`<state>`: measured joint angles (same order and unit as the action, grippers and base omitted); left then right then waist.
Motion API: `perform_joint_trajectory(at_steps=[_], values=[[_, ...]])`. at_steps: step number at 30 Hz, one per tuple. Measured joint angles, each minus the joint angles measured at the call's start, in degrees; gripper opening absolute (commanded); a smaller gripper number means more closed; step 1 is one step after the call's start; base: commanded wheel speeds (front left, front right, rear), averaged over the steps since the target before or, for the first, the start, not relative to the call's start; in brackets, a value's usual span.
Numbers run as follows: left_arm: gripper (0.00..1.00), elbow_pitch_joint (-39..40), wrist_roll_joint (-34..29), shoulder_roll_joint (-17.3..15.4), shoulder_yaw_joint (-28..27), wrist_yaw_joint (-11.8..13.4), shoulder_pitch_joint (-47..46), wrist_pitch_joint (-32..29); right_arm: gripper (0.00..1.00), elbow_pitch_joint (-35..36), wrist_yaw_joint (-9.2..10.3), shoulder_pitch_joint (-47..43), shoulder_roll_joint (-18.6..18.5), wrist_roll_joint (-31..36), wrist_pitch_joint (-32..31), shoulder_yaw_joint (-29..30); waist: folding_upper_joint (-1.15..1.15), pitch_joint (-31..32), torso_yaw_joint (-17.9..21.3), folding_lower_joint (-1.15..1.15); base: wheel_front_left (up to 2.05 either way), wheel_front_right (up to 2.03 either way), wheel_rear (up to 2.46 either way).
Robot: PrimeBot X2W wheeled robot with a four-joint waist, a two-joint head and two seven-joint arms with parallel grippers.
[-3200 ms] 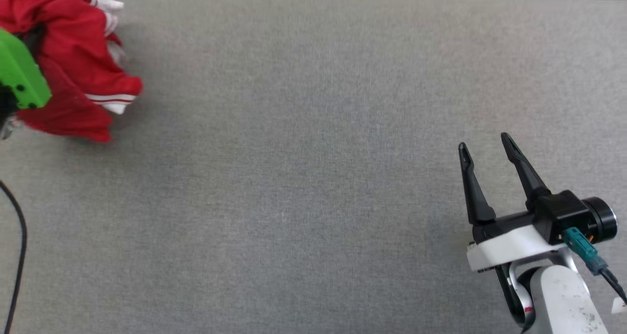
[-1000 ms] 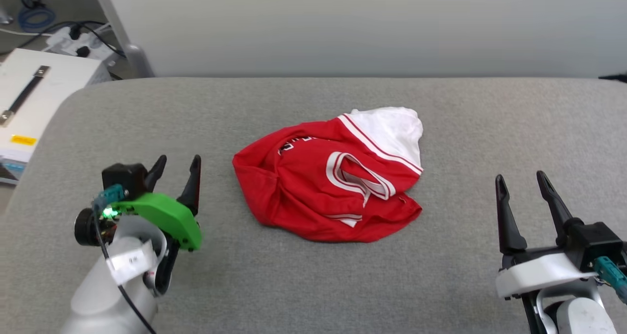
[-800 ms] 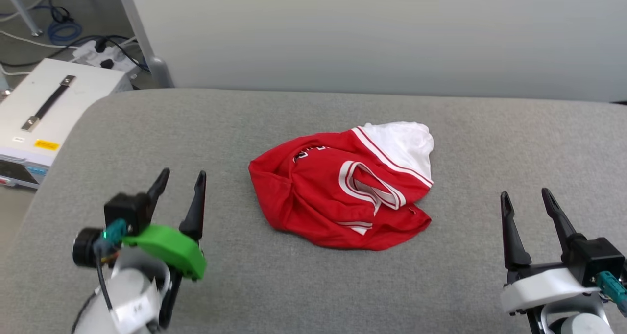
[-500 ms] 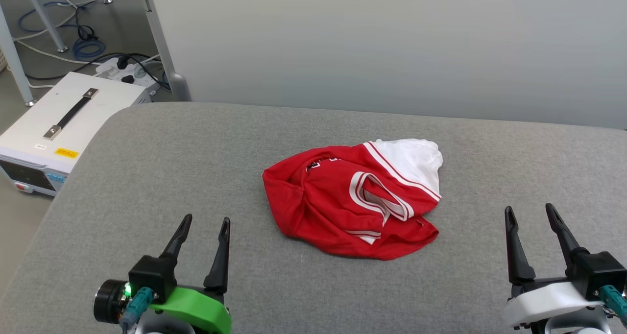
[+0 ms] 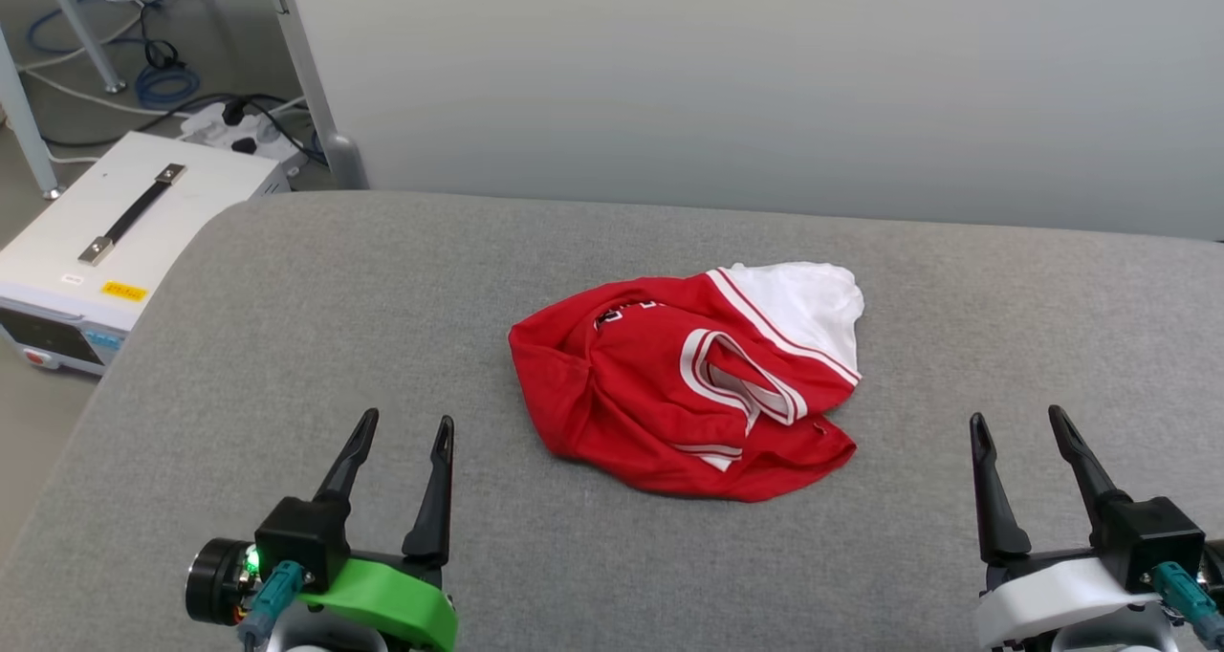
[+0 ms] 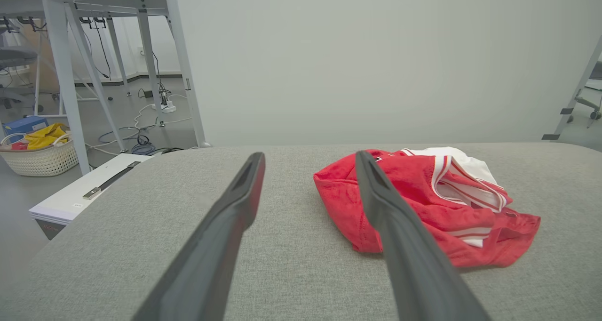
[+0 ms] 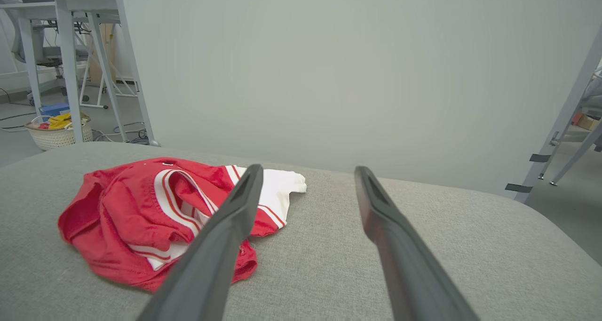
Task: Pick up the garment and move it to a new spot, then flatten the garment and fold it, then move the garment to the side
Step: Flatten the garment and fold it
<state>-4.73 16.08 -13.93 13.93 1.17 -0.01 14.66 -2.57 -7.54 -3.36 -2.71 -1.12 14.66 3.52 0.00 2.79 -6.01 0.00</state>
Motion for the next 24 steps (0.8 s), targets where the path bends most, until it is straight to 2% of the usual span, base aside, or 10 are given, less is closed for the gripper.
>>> perform_joint_trajectory(at_steps=[2,4,7,9,12,17,20,24], values=[[1.0,0.0,-0.3,0.6,-0.2,-0.5,0.0,0.0,1.0,-0.5,0.0,0.0,0.0,0.7,-0.2,-0.3,0.0,-0.7,-0.3,0.0,0.0,0.0,0.0],[1.0,-0.1,-0.5,1.3,-0.5,-0.8,-0.1,0.0,1.0,-1.8,0.01,0.3,-0.7,1.8,-3.1,-2.0,0.0,-1.6,-0.7,0.0,0.0,0.0,0.0],[1.0,-0.3,-1.1,1.8,-1.0,-1.5,-0.2,0.0,1.0,-2.7,0.0,2.6,-2.8,1.7,-9.2,-5.6,0.0,-3.0,-1.5,0.0,0.0,0.0,0.0],[1.0,-0.5,-1.5,2.3,-1.4,-2.0,-0.6,0.0,1.0,-3.6,0.0,5.4,-5.6,0.1,-15.1,-9.2,0.0,-4.1,-2.2,0.0,0.0,0.0,0.0],[1.0,-0.8,-1.9,3.2,-1.9,-2.6,-1.5,0.0,1.0,-5.1,0.0,9.9,-10.4,-4.4,-23.9,-14.6,0.0,-5.7,-3.2,0.0,0.0,0.0,0.0],[1.0,-1.4,-3.1,4.3,-3.1,-3.8,-2.7,0.0,1.0,-7.9,0.0,16.8,-17.4,-15.8,-38.1,-24.5,0.0,-8.2,-5.2,0.0,0.0,0.0,0.0],[1.0,-1.8,-2.7,5.7,-4.0,-4.6,-3.0,0.0,1.0,-9.9,0.0,20.1,-20.3,-20.4,-43.3,-27.0,0.0,-9.4,-6.7,0.0,0.0,0.0,0.0],[1.0,-1.9,-2.8,6.8,-4.7,-5.5,-4.2,0.0,1.0,-12.2,0.0,23.7,-23.3,-23.0,-44.7,-29.9,0.0,-10.9,-8.8,0.0,0.0,0.0,0.0]])
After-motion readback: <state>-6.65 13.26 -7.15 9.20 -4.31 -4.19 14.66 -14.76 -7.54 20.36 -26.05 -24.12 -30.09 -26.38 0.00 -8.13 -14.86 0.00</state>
